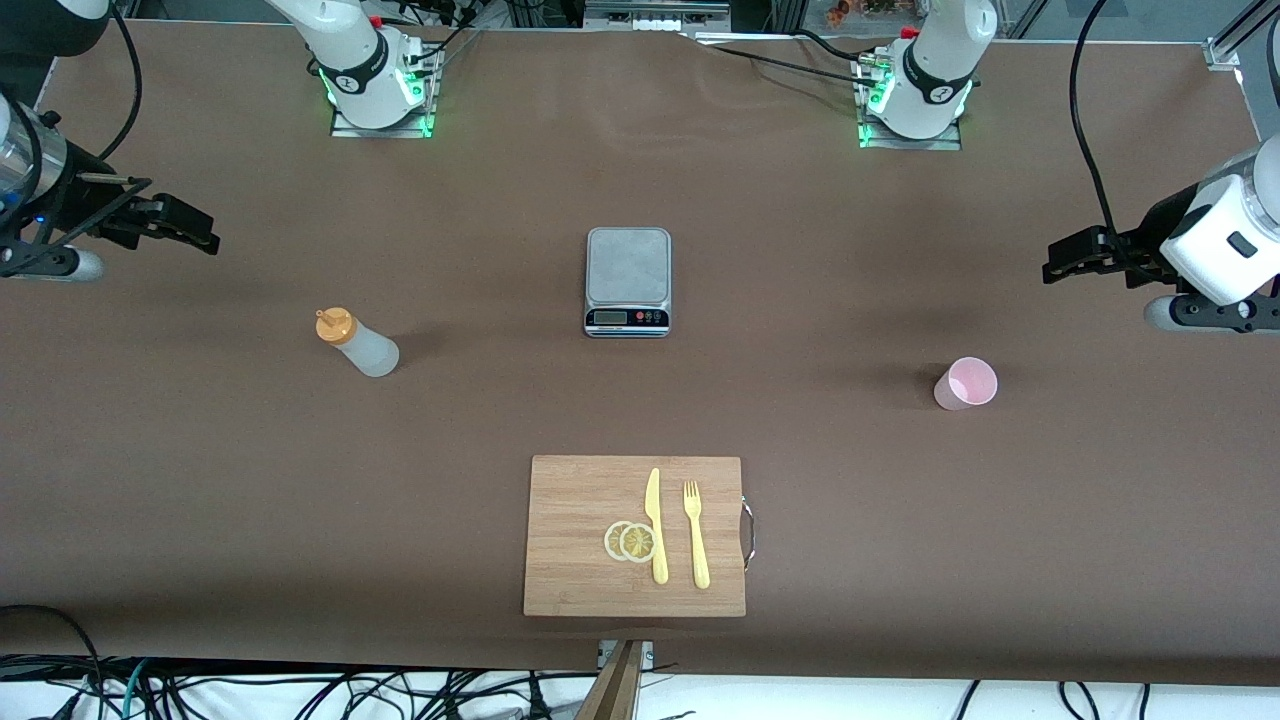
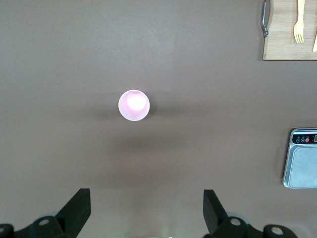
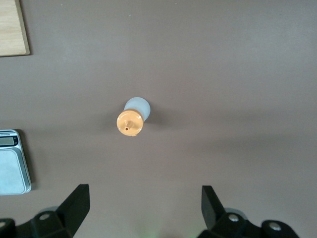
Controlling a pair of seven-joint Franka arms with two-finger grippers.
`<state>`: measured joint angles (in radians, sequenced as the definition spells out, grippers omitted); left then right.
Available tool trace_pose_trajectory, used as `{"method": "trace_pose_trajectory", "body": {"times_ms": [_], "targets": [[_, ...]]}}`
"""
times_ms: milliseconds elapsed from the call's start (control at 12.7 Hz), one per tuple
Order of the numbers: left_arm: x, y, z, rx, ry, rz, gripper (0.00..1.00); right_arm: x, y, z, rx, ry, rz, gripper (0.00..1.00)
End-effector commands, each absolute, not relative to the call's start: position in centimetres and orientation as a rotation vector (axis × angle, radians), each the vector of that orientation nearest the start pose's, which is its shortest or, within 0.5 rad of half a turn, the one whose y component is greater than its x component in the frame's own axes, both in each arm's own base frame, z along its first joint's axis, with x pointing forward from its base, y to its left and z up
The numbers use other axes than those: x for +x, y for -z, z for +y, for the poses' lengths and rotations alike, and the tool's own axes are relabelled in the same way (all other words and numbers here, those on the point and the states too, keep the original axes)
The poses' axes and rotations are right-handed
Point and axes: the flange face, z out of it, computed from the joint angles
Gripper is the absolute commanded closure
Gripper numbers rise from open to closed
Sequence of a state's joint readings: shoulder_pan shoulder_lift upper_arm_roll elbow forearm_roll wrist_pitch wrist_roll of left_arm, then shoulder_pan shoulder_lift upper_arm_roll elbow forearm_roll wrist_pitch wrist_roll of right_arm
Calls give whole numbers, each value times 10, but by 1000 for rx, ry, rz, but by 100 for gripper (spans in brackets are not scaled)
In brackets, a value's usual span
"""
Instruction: Add sauce to pink cup with both arms
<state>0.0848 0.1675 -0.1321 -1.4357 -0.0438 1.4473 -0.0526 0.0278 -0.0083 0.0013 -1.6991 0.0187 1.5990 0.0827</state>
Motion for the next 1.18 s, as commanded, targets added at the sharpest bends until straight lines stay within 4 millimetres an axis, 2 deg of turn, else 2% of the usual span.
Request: {"method": "trace_pose_trajectory", "body": {"times_ms": [0,236,314,393,472,550,708,1022,1101], "targets": [[593,-587,-27,-3188,-260,-11,0,545,-578,22,-3129,-179,83,0],[593,-587,-27,-3186,-262,-11,0,538,-575,22,-3125,-260,84,0],[593,-587,-27,-3186,-262,-11,0,530,-577,23,-3124,-320,81,0],[593,-587,-27,-3186,-262,-11,0,525,-574,34,-3128,-371,50,0],[593,-587,-27,-3188,-260,-11,0,534,-571,46,-3131,-307,36,0],[593,-586,-27,-3187,-265,-11,0,549,-570,46,-3117,-186,31,0],[593,-587,-28,-3187,-263,-8,0,553,-578,45,-3126,-125,50,0],[593,-587,-29,-3189,-263,-3,0,564,-581,25,-3124,-95,88,0],[593,-587,-29,-3189,-263,-3,0,570,-587,15,-3122,-74,111,0]]}}
